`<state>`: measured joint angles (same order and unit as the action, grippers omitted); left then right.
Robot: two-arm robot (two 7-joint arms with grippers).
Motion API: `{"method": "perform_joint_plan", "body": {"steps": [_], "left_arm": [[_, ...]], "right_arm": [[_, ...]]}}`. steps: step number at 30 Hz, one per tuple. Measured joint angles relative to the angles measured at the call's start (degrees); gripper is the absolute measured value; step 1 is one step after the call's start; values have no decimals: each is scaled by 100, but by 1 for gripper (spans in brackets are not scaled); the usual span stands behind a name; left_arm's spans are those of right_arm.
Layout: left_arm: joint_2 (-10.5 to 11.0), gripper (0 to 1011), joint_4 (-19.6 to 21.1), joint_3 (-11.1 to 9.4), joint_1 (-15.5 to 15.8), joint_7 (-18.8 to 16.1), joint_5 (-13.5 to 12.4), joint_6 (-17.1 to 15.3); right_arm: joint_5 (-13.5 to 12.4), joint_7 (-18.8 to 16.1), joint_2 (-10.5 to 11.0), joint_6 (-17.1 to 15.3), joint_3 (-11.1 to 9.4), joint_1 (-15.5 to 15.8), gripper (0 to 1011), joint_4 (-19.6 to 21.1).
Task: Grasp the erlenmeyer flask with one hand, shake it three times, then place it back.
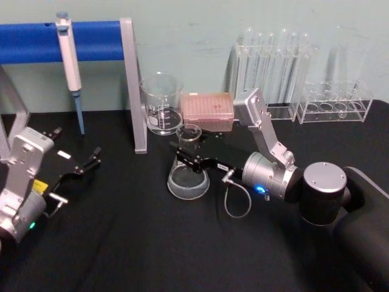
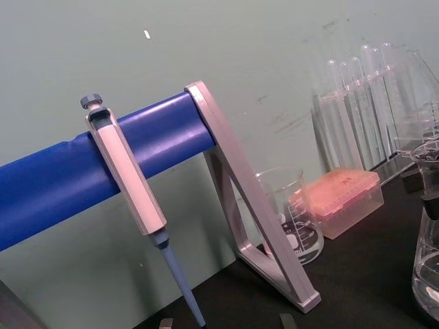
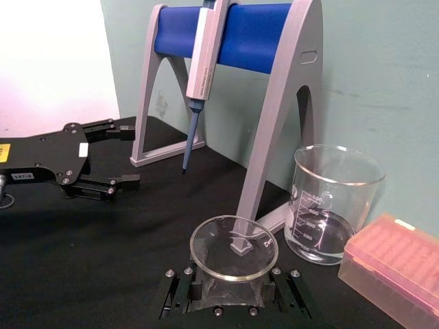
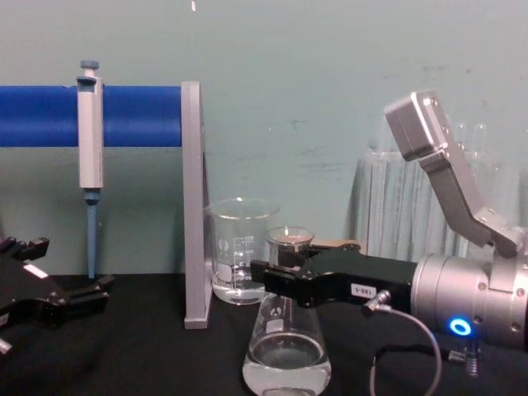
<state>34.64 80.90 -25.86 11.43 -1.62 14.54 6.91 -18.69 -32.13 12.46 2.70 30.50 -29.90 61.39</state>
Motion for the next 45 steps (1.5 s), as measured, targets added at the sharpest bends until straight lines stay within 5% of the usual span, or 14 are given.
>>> {"method": "perform_joint_plan", "body": {"steps": [21, 37, 45], "left_arm": [[0, 1001, 0, 0, 0, 0, 1, 0], [0, 1001, 0, 0, 0, 0, 0, 0], [0, 1001, 0, 0, 0, 0, 0, 0]], "right_arm": [[35, 29, 8, 2, 1, 8, 460, 12], [24, 22, 8, 5, 1, 7, 929, 15], [24, 22, 8, 3, 1, 7, 1002, 14]]}}
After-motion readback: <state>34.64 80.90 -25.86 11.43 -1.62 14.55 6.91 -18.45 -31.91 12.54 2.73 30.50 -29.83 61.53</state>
